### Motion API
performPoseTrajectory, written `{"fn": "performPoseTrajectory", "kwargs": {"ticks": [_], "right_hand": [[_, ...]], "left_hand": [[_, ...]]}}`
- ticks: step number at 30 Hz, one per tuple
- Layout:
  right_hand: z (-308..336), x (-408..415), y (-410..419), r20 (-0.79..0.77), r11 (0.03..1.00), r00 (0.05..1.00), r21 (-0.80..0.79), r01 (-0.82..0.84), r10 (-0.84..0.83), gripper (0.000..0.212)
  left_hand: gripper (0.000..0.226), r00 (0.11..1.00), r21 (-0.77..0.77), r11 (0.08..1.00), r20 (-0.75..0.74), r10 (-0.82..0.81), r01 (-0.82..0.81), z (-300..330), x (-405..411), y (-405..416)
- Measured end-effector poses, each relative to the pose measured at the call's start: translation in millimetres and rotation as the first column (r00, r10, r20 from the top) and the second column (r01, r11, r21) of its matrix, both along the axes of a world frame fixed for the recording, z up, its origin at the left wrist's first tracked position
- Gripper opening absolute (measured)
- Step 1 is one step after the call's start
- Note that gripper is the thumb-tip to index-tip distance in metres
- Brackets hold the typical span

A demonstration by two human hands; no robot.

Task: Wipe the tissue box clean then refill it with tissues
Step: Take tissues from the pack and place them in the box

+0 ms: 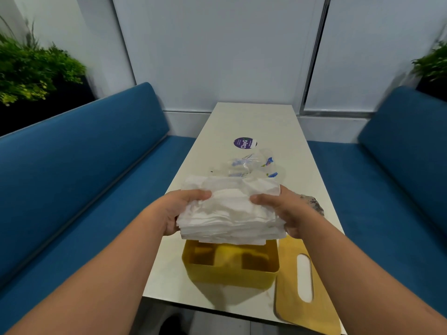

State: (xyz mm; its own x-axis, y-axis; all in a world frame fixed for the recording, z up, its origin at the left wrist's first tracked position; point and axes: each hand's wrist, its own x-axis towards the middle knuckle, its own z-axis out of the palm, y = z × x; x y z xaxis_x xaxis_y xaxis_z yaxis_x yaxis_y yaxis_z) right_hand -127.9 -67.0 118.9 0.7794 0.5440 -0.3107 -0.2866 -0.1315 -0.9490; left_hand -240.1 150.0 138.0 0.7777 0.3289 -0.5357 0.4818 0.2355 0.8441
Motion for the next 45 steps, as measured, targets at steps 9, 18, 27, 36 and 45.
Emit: {"fn": "performPoseTrajectory", "kwargs": {"ticks": [9, 18, 27, 36, 45], "right_hand": [[-22.6, -23.0, 0.7, -0.049, 0.979, 0.997, -0.199, 0.041, -0.052, 0.025], [-52.2, -23.3, 13.3, 0.071, 0.897, 0.997, -0.44, 0.045, -0.015, 0.074], [-76.3, -28.7, 38.0, 0.256, 0.703, 0.951, -0.709, 0.061, 0.175, 0.056], [-78.4, -38.7, 38.0, 0.351, 0.594, 0.889, -0.796, 0.118, 0.295, 0.061], [-71.9, -34.9, 18.0, 0.504, 0.334, 0.656, -0.864, 0.377, 0.562, 0.072]], "left_hand": [[0.035, 0.992, 0.099, 0.994, -0.124, -0.034, 0.046, -28.2, -3.9, -1.5], [0.014, 0.973, 0.261, 0.959, -0.225, -0.049, 0.109, -40.2, 5.8, -7.9], [0.031, 0.945, 0.379, 0.888, -0.288, -0.154, 0.26, -75.9, 20.3, -27.3], [0.041, 0.939, 0.595, 0.742, -0.316, -0.137, 0.309, -95.0, 18.1, -32.8], [0.054, 0.916, 0.923, -0.017, -0.384, -0.115, 0.384, -80.3, 11.4, -28.4]]}}
